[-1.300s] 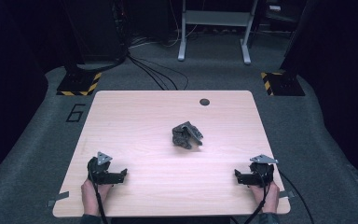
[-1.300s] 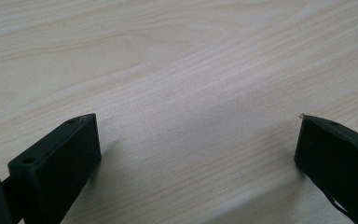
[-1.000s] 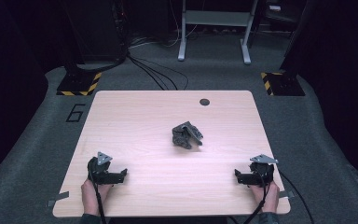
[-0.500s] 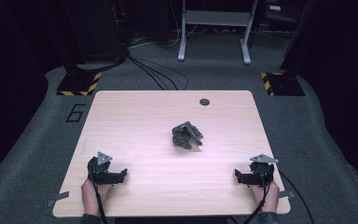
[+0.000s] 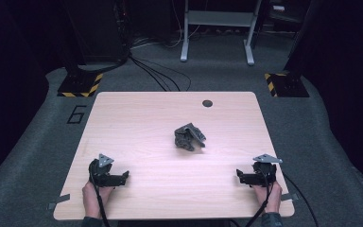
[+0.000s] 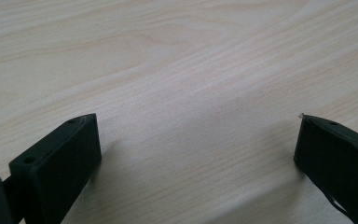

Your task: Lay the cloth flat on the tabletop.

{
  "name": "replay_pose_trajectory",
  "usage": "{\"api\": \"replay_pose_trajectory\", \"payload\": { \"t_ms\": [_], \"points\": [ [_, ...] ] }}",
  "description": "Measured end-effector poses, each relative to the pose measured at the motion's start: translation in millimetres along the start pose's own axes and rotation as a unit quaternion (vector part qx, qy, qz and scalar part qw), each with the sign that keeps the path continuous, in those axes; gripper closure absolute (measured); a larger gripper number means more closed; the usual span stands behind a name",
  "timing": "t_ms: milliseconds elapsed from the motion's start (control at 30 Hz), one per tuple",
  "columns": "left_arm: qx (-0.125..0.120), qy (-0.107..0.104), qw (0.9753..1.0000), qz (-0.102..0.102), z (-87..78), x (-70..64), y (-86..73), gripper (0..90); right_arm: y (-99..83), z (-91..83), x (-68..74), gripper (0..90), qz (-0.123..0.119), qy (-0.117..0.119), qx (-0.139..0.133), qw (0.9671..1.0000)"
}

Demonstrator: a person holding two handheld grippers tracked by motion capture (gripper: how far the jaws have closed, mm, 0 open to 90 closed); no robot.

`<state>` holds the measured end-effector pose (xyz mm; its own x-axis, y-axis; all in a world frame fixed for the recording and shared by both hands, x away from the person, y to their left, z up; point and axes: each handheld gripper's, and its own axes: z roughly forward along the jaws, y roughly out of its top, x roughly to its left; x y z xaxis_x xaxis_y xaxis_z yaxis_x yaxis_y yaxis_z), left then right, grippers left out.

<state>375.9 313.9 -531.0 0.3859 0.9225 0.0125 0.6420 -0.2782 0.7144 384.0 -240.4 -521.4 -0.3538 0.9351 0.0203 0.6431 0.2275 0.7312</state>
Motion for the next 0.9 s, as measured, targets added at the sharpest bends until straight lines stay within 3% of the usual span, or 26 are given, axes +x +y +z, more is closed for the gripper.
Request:
{"api": "replay_pose_trajectory", "payload": {
  "t_ms": [133, 400, 767, 900],
  "points": [
    [-0.001, 0.001, 1.0, 0.0, 0.2, -0.1, -0.1, 0.4, 13.6, 1.5, 8.6, 0.0, -0.003, 0.015, -0.007, 0.9999],
    [-0.002, 0.001, 1.0, 0.0, 0.2, -0.2, -0.2, 0.4, 42.4, 7.1, 25.7, 0.2, -0.033, 0.04, -0.011, 0.9986],
    [-0.002, 0.002, 1.0, 0.0, 0.2, -0.2, -0.2, 0.5, 75.0, 13.5, 46.8, 0.5, -0.076, 0.058, -0.01, 0.9953],
    [-0.002, 0.001, 1.0, 0.0, 0.2, -0.2, -0.2, 0.5, 83.5, 16.6, 52.9, 0.5, -0.082, 0.067, -0.009, 0.9943]
  ]
}}
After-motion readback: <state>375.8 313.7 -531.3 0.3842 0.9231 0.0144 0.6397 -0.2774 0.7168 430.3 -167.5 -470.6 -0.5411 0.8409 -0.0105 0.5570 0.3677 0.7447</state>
